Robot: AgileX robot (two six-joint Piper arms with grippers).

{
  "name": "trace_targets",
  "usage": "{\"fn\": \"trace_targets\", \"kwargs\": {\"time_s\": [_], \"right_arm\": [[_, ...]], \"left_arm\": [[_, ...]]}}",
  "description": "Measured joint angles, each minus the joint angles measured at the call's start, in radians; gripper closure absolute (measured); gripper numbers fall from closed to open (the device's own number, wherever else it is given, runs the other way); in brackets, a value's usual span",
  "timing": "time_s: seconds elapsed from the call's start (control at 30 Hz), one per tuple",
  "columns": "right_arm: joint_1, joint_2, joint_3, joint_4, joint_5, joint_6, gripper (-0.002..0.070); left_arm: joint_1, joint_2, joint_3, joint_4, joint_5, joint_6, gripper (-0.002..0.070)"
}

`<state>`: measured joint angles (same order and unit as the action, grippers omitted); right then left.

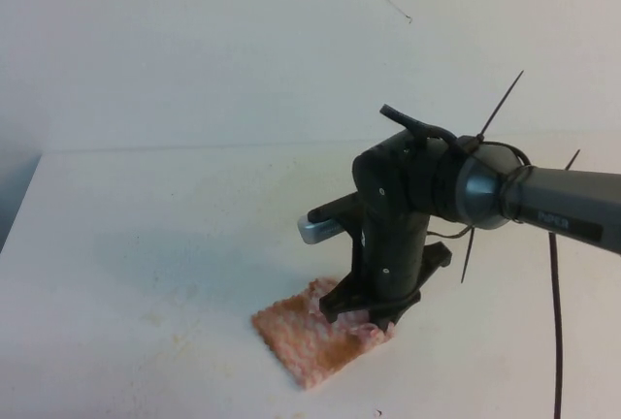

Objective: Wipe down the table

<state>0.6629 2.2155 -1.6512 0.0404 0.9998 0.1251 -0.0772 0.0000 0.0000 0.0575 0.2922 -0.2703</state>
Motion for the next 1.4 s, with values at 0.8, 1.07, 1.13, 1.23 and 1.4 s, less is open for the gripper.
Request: {"fn": "trace_targets", "kwargs": {"time_s": [0.8, 1.07, 1.13, 1.23, 1.4], "right_arm": [[-0.040, -0.264, 0.008, -0.459, -0.006, 0.151, 0.0657], [-0.040, -0.301, 0.008, -0.517, 0.029, 0.150, 0.0657], [-0.040, -0.301, 0.010, -0.517, 0.043, 0.143, 0.0657], [-0.040, -0.301, 0.010, -0.522, 0.050, 0.139, 0.0657], [-0.040, -0.301, 0.010, -0.527, 0.050, 0.118, 0.0630]], "left_arm": [[0.000, 0.000, 0.000, 0.000, 0.000, 0.000, 0.0678], [0.000, 0.000, 0.000, 0.000, 0.000, 0.000, 0.0678], [0.000, 0.000, 0.000, 0.000, 0.000, 0.000, 0.0678], [0.000, 0.000, 0.000, 0.000, 0.000, 0.000, 0.0678], [0.000, 0.000, 0.000, 0.000, 0.000, 0.000, 0.0678]]}}
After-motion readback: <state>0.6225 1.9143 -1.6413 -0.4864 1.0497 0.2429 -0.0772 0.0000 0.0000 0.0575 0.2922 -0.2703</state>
